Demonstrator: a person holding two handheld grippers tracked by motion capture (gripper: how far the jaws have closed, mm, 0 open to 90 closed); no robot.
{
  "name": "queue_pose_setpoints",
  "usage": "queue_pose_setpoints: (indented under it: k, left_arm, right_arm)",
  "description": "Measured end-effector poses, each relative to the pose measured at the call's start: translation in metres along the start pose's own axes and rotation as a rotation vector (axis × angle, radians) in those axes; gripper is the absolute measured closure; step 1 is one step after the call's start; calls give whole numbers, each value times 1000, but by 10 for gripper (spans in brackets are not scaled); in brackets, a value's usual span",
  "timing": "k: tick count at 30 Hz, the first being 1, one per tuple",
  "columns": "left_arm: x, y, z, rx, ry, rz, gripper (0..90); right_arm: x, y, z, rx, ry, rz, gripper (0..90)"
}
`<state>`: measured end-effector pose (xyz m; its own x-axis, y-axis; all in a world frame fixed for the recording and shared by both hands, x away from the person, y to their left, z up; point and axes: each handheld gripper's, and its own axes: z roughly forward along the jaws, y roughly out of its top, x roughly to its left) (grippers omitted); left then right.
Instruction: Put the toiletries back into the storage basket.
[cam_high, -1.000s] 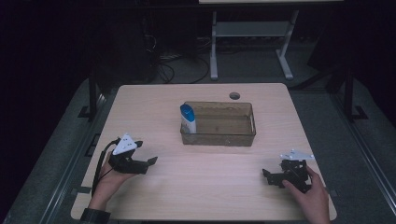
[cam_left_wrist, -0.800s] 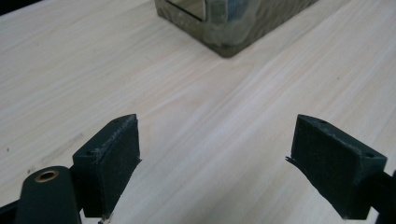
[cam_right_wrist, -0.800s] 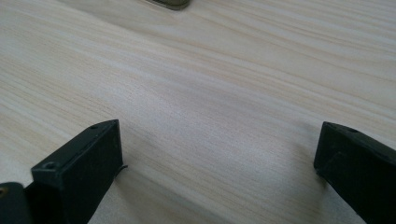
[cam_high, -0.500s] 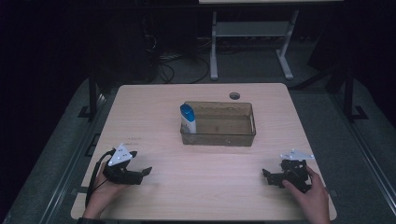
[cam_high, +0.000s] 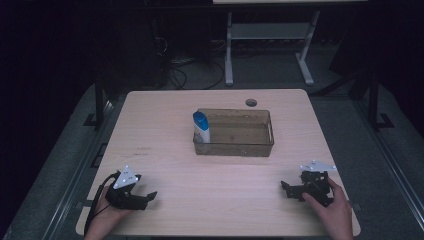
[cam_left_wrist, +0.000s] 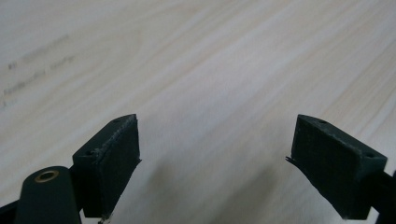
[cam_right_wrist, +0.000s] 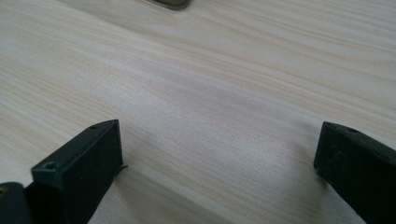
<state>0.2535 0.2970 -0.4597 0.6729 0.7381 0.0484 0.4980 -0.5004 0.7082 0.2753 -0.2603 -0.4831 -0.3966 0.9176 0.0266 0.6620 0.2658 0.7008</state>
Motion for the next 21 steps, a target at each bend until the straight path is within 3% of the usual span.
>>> queue_pose_setpoints:
  k: [7,14,21]
  left_arm:
    - [3,-15,-2,28,4,-37,144]
    - [6,-24,-2,-26,-3,-55,133]
    - [8,-23,-2,-25,2,-59,132]
  right_arm:
    - [0,0,0,0,0,0,7]
    - [0,0,0,2,0,-1,7]
    - [0,0,0,1,0,-1,7]
